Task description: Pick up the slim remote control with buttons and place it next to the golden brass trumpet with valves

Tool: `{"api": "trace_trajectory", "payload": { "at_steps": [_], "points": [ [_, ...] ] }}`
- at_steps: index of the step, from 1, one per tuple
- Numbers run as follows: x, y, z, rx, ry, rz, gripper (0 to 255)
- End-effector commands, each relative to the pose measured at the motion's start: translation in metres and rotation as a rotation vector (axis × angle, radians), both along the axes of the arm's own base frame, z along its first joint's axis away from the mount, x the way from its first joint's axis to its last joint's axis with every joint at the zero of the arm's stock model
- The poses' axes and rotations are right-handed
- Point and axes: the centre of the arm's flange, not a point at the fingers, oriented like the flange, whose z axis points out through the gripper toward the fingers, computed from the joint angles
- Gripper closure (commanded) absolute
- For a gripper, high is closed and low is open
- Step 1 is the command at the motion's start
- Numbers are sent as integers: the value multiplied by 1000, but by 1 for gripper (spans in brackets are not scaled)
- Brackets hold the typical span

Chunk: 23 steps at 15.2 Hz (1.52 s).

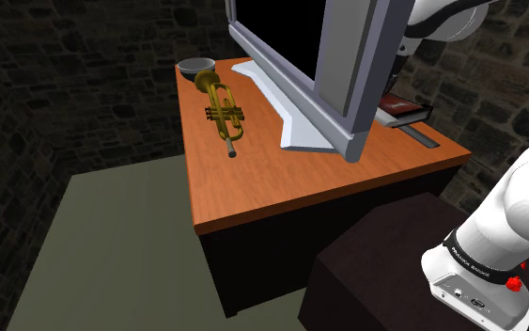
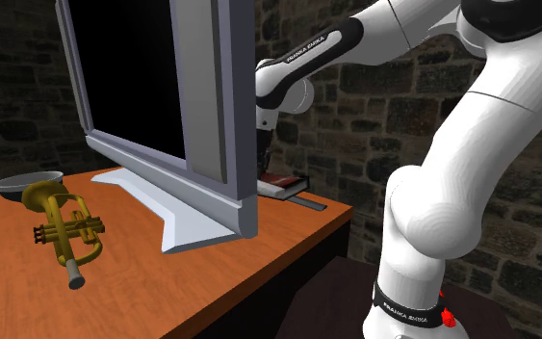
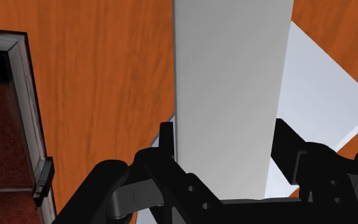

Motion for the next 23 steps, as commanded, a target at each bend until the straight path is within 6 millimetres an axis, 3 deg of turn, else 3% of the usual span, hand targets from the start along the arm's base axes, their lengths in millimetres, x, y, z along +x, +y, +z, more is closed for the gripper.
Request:
{"api": "trace_trajectory", "payload": {
  "at_steps": [1, 16, 23],
  "points": [
    [-1, -1, 11, 0, 0, 0, 255],
    [-1, -1, 89, 0, 0, 0, 255],
    [18, 89, 90, 0, 0, 0, 255]
  ]
}}
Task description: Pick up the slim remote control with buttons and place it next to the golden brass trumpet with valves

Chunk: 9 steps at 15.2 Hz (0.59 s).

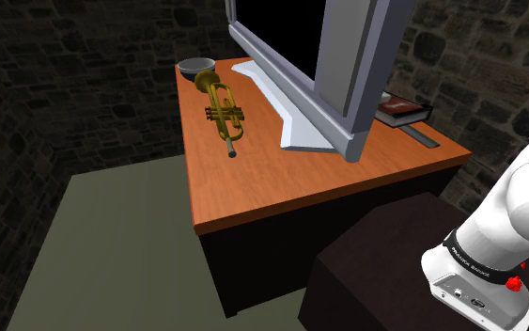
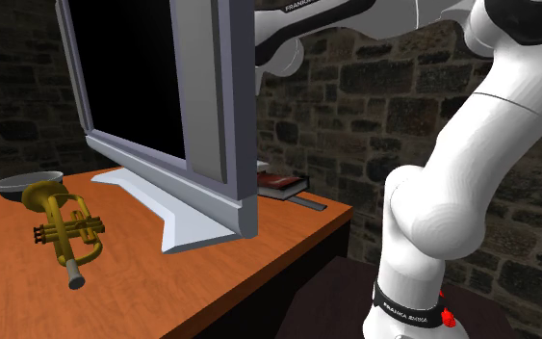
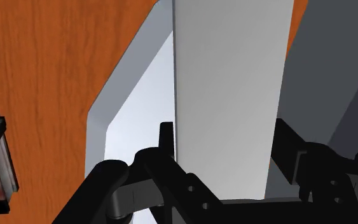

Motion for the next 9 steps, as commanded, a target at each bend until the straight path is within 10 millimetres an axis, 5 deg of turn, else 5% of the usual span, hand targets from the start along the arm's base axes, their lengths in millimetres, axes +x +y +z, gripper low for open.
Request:
{"api": "trace_trajectory", "payload": {
  "at_steps": [1, 6, 7, 8, 9],
  "points": [
    [7, 26, -1, 1, 0, -1, 255],
    [21, 91, -1, 1, 0, -1, 255],
    [12, 19, 10, -98, -31, -50, 255],
    [12, 19, 10, -98, -31, -50, 0],
    [12, 28, -1, -123, -14, -48, 0]
  ]
}}
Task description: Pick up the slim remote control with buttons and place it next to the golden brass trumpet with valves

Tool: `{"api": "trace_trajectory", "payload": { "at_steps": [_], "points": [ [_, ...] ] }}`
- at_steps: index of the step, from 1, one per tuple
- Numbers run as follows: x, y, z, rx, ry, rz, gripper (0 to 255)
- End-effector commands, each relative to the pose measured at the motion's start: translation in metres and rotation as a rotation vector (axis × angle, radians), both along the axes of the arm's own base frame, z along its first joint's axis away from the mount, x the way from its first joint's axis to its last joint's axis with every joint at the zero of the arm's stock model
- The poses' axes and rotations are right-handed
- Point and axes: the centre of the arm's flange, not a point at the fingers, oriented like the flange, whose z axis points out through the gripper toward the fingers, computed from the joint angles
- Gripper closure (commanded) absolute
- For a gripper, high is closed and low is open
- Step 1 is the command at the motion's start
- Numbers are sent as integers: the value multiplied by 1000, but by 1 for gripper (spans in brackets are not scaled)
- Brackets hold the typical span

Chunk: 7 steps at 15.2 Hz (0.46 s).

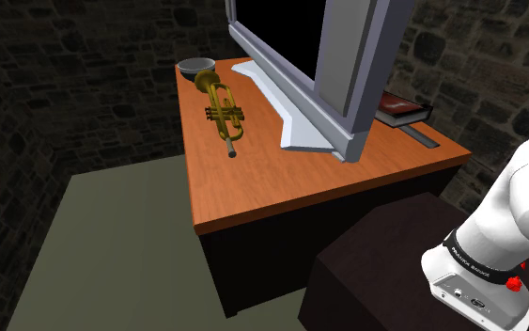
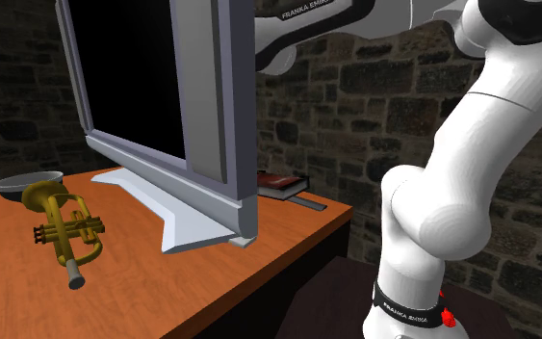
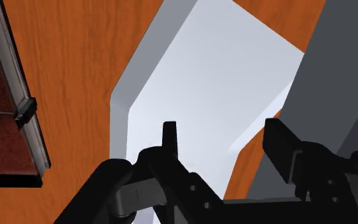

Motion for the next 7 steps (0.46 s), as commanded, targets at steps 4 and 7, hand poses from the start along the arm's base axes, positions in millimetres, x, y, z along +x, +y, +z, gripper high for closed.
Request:
{"api": "trace_trajectory", "payload": {
  "at_steps": [4, 7],
  "points": [
    [-4, 46, -50, -97, 74, 12, 0],
    [-9, 68, -86, -170, 127, 12, 0]
  ]
}}
